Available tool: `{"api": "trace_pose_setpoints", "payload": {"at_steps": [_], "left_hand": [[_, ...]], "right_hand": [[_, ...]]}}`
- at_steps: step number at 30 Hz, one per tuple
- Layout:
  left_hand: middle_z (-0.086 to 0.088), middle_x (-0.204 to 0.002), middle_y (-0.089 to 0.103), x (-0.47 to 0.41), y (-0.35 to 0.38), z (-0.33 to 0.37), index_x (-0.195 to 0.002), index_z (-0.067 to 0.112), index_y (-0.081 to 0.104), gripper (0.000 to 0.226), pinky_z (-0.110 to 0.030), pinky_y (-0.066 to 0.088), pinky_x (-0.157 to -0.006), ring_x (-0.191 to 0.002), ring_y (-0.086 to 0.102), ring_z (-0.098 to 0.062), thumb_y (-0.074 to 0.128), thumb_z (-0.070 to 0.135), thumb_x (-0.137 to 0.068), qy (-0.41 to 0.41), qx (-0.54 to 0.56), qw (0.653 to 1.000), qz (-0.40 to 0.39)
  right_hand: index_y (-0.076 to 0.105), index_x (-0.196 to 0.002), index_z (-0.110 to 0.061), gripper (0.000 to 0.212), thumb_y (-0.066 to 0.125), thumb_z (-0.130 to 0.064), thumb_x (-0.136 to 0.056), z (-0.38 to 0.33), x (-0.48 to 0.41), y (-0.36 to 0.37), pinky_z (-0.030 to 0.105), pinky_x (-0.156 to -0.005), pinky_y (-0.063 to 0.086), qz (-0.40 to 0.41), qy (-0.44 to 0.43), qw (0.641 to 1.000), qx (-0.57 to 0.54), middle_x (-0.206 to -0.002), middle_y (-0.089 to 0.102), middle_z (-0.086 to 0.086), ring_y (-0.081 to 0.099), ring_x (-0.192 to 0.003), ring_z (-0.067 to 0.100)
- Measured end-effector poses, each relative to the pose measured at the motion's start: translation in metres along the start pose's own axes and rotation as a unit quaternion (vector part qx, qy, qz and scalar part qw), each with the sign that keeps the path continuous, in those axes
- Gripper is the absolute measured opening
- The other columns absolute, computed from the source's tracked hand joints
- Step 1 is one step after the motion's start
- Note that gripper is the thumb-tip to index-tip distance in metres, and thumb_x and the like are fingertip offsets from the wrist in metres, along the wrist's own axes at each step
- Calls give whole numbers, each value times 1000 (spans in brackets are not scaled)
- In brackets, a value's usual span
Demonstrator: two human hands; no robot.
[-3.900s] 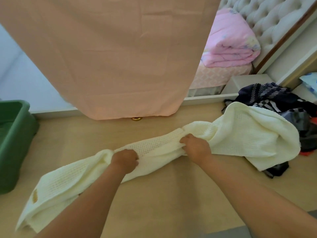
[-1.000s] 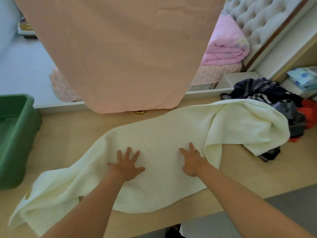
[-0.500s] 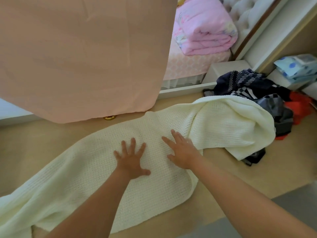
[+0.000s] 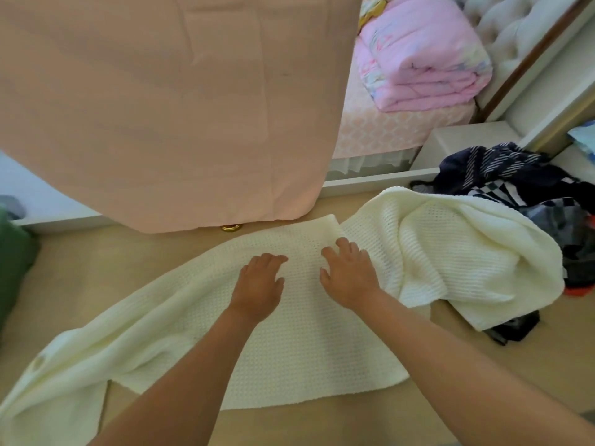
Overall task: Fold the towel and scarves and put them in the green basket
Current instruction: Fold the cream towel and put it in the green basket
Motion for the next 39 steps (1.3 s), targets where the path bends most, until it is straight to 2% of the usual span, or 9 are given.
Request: {"api": "trace_pose_setpoints", "payload": {"at_steps": [7,14,19,22,26,31,35,37,39], "left_hand": [[-11,-119,57,64,-80,-127,-119,10,61,47,-39,39,-86,-104,49,-31,45,-11,-80,-174,-27,972,157],[-7,-141,48,137,-105,-280,-140,16,44,46,-41,44,-101,-126,47,-29,46,12,-94,-316,-79,944,-60],[5,-138,53,160,-107,-313,-127,30,63,55,-41,32,-106,-128,46,-20,55,65,-85,-212,-65,963,-153],[5,-131,58,170,-115,-320,-113,28,70,35,-34,37,-101,-121,51,-18,67,48,-85,-157,21,981,-116],[-5,-84,59,172,-146,-322,-97,18,45,12,-34,35,-61,-76,55,-28,51,29,-95,-164,113,979,-44],[4,-82,54,140,-202,-322,-106,21,38,24,-35,36,-59,-70,54,-25,50,38,-96,-115,27,993,28],[-5,-112,55,118,-234,-318,-125,15,47,45,-38,40,-84,-101,51,-26,69,29,-87,-89,-113,966,214],[-6,-118,52,121,-231,-313,-125,15,49,46,-38,41,-88,-105,48,-26,69,15,-83,-81,-98,953,275],[-3,-115,54,131,-208,-310,-119,17,54,38,-37,48,-85,-98,52,-21,62,3,-85,-60,-18,964,258]], "right_hand": [[43,-144,-23,44,44,-22,-100,-154,-17,-2,40,-108,34,-50,-167,978,-118,-151,35,5,39,-133,25],[48,-143,-20,57,47,4,-91,-298,-35,9,37,-103,40,-87,-196,970,-110,-142,49,3,49,-123,25],[41,-148,-21,69,44,11,-87,-369,-46,20,42,-102,45,-124,-191,967,-111,-152,37,4,44,-133,27],[24,-155,-31,74,42,5,-94,-390,-44,34,39,-103,44,-207,-185,958,-78,-162,23,1,41,-139,25],[63,-115,-18,25,46,-16,-96,-395,-41,24,32,-73,41,-196,-159,964,-79,-110,62,3,58,-99,27],[44,-82,-18,6,47,-18,-87,-375,-53,-33,32,-56,28,-6,-68,988,-142,-71,40,-8,46,-70,22],[50,-121,-11,35,49,-5,-87,-365,-75,-48,37,-74,47,77,3,969,-237,-123,51,10,57,-96,31],[28,-147,-21,68,51,1,-87,-366,-77,-37,42,-95,48,33,15,959,-282,-158,16,10,51,-120,34],[19,-151,-29,79,52,2,-87,-372,-67,-20,42,-103,46,-13,-2,966,-259,-164,-4,1,47,-126,33]]}}
Point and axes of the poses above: each hand's wrist, its own x-axis away from the middle knuckle, its own y-axis out of the palm, z = x × y, the point moved 5 cm from there along -x, towards the middle knuckle
